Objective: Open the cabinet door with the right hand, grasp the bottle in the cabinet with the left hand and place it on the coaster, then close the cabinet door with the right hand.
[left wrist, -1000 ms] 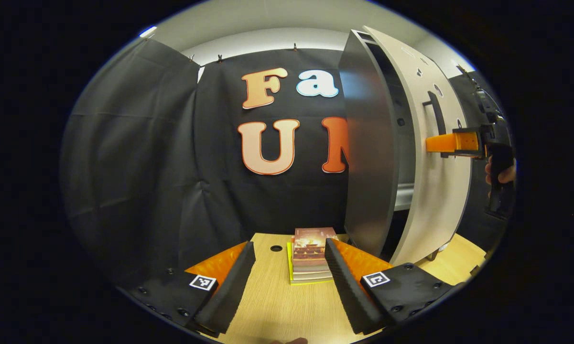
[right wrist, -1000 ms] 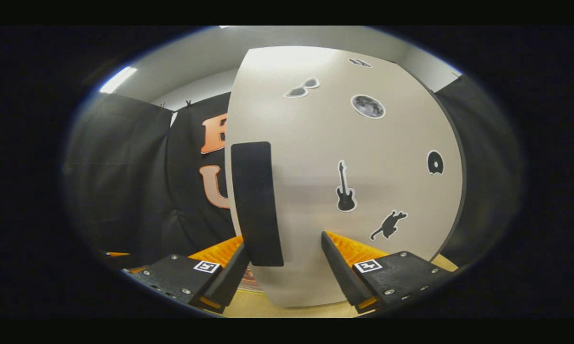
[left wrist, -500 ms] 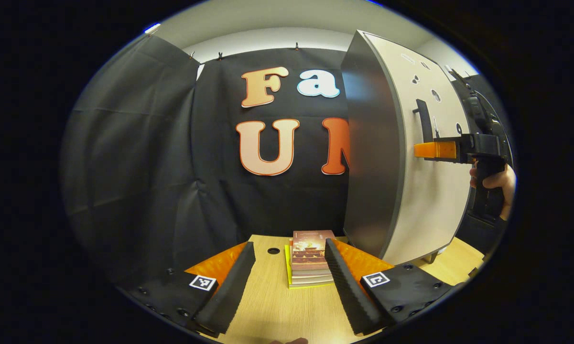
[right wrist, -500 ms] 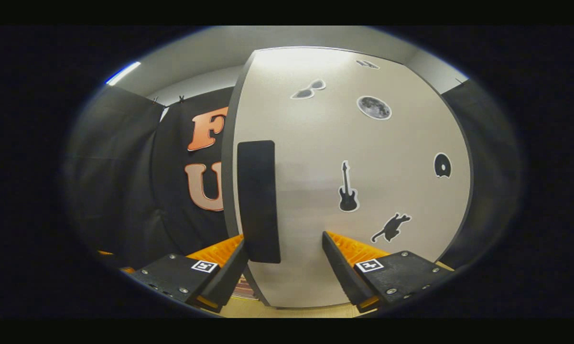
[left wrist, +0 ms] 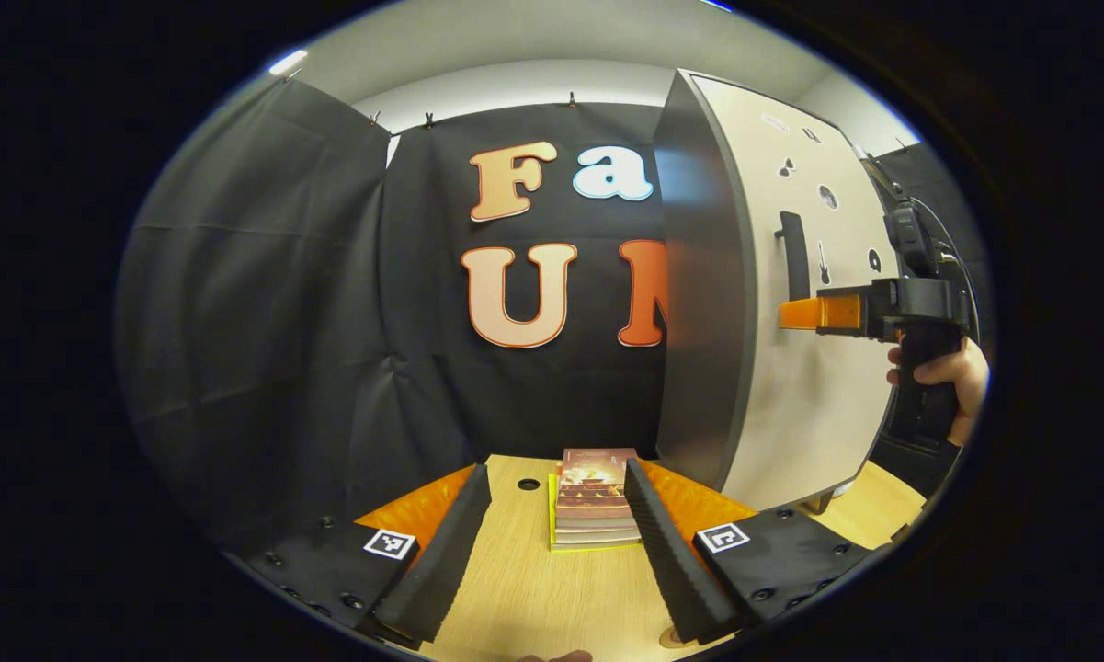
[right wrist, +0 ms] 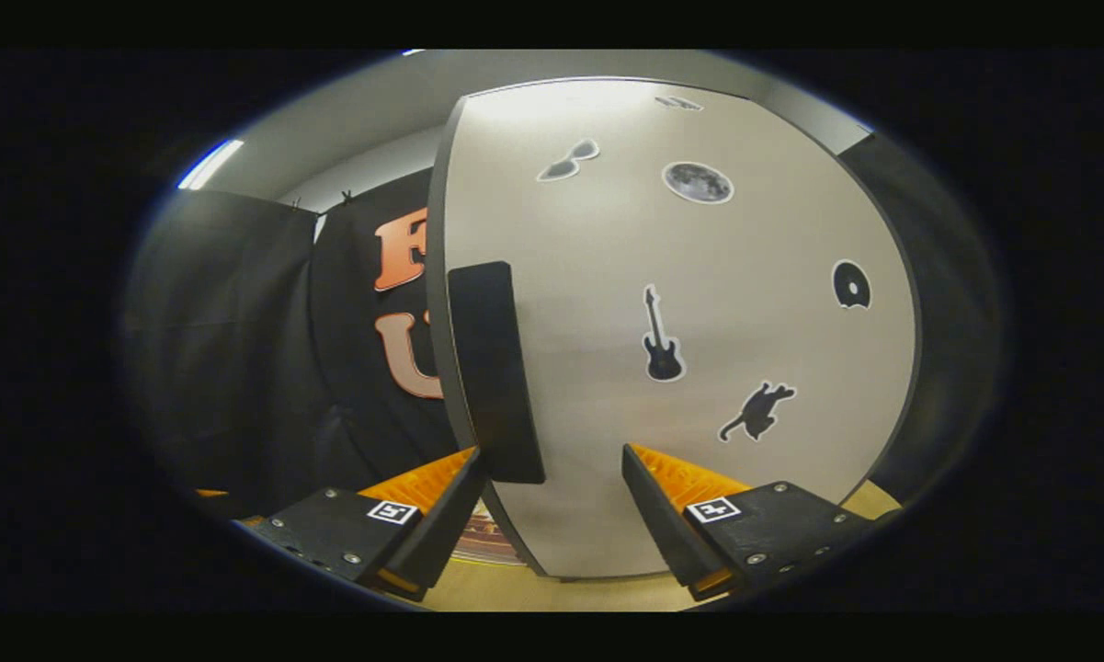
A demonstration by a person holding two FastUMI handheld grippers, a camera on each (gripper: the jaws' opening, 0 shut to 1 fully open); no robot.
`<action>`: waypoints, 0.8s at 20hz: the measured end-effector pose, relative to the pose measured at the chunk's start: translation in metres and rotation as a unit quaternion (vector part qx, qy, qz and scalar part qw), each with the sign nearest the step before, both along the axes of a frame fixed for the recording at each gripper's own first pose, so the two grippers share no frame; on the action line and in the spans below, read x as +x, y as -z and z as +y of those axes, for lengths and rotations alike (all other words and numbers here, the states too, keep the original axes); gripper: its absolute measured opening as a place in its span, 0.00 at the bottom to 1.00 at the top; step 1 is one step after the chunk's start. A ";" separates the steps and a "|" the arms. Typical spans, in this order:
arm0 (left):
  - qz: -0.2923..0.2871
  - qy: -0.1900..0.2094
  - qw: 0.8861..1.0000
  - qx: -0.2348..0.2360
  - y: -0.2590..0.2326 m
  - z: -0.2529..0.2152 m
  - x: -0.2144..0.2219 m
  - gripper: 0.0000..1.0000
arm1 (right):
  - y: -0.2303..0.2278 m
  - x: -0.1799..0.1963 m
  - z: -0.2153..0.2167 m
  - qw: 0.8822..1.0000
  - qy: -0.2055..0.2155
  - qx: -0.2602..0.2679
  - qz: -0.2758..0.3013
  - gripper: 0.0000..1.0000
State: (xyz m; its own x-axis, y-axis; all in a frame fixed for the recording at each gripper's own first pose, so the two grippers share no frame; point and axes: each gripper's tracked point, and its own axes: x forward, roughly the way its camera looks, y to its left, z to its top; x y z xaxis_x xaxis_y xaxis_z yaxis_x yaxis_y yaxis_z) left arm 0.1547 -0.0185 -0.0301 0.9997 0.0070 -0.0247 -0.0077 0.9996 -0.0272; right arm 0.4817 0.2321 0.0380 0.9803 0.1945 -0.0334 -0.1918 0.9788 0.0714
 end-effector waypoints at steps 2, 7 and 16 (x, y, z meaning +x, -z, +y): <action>-0.006 0.005 1.000 -0.004 -0.008 -0.017 -0.011 0.95 | 0.010 -0.024 -0.014 1.000 0.001 -0.010 0.008 0.90; -0.005 0.025 1.000 -0.004 -0.016 -0.070 -0.033 0.96 | 0.019 -0.092 -0.066 1.000 0.011 -0.023 0.004 0.91; -0.023 0.047 0.999 0.010 -0.035 -0.167 -0.070 0.95 | 0.014 -0.206 -0.157 0.997 0.037 -0.056 -0.049 0.92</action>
State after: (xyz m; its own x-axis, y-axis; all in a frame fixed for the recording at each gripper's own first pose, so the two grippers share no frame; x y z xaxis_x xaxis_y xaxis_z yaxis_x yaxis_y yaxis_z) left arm 0.0847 -0.1852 0.0050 0.9959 -0.0877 0.0198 0.0878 0.9961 -0.0051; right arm 0.2756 0.0748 0.0235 0.9915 0.1219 0.0457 -0.1194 0.9913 -0.0555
